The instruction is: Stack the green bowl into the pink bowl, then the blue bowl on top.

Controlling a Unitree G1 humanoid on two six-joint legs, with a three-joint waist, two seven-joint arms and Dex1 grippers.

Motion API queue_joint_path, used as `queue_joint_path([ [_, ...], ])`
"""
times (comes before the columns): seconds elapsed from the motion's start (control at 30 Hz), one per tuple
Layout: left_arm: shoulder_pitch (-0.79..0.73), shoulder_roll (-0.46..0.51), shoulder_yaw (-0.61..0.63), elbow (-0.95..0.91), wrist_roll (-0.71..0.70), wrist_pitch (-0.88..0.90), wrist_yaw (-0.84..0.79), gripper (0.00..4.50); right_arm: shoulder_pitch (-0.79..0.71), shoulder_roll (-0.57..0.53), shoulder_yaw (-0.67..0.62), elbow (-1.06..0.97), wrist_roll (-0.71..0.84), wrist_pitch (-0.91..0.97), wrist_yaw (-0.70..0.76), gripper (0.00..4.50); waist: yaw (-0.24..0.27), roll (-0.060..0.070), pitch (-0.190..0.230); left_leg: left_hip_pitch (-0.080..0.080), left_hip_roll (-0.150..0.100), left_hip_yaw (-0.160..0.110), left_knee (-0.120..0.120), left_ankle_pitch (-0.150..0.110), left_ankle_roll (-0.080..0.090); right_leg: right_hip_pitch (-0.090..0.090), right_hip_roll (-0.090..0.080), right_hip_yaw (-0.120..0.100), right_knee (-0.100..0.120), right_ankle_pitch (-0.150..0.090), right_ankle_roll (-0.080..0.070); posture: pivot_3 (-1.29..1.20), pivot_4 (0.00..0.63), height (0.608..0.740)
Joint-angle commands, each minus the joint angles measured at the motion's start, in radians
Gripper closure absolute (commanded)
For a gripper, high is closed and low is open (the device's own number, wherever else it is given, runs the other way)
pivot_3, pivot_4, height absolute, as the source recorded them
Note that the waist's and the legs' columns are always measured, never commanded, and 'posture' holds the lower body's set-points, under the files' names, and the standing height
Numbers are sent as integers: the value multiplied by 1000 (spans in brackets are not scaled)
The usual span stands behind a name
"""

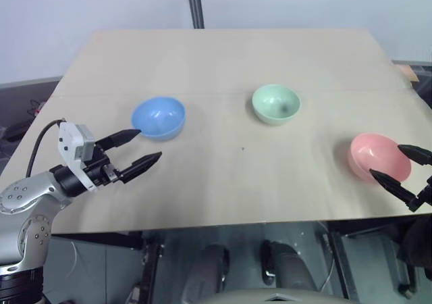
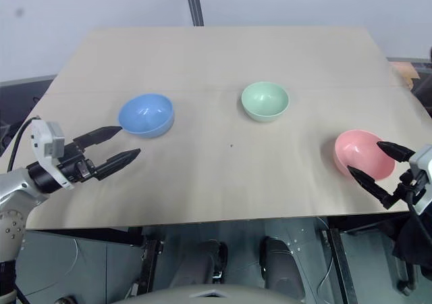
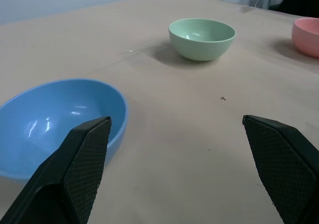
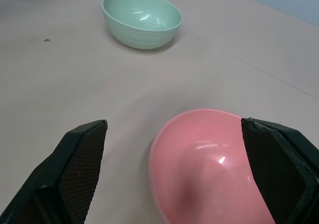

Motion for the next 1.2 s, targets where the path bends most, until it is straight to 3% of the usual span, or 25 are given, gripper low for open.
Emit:
queue_joint_path([
  [0.03, -35, 11, 0, -12, -14, 7, -5, 43, -15, -2, -5, -27, -5, 3, -25, 0, 0, 0, 0, 0, 0, 0, 0, 0, 0, 0, 0, 0, 0, 0, 0, 0, 150, 740],
  [0.33, -101, 6, -26, -33, -59, 26, -62, 43, -107, -9, 176, -101, -83, 157, -189, 0, -1, 0, 0, -1, 0, 0, 0, 0, 0, -1, 0, 0, 0, 0, 0, 0, 150, 740],
  [0.57, -109, 17, -75, -86, -113, 34, -186, 43, -281, -37, 348, -32, -161, 361, -297, 0, 2, 0, 0, -2, -1, 0, 0, 0, 0, -2, 0, 0, 0, 0, 0, 0, 150, 740],
  [0.73, -122, 32, -122, -113, -95, 9, -254, 43, -346, -20, 391, 37, -193, 442, -349, 0, 0, 0, 0, -4, -2, 1, 0, 0, 0, -4, 1, 0, 0, 1, -1, 0, 150, 740],
  [0.83, -124, 36, -130, -127, -85, -1, -271, 0, -382, -14, 397, 71, -209, 475, -372, 795, 0, 0, 0, -4, -2, 1, 0, 0, 0, -4, 2, 0, 0, 1, -1, 0, 150, 740],
  [1.07, -117, 24, -121, -128, -85, -2, -270, 0, -435, -11, 412, 76, -239, 500, -397, 4348, -1, 0, 0, -4, -1, 1, 0, 0, 0, -4, 4, 0, 0, 0, -1, 0, 150, 740],
  [1.2, -109, 8, -130, -131, -78, -11, -258, 0, -448, -22, 437, 45, -266, 480, -391, 4436, -1, 0, 0, -4, -1, 1, 0, 0, 0, -4, 4, 0, 0, 0, -1, 0, 150, 740],
])
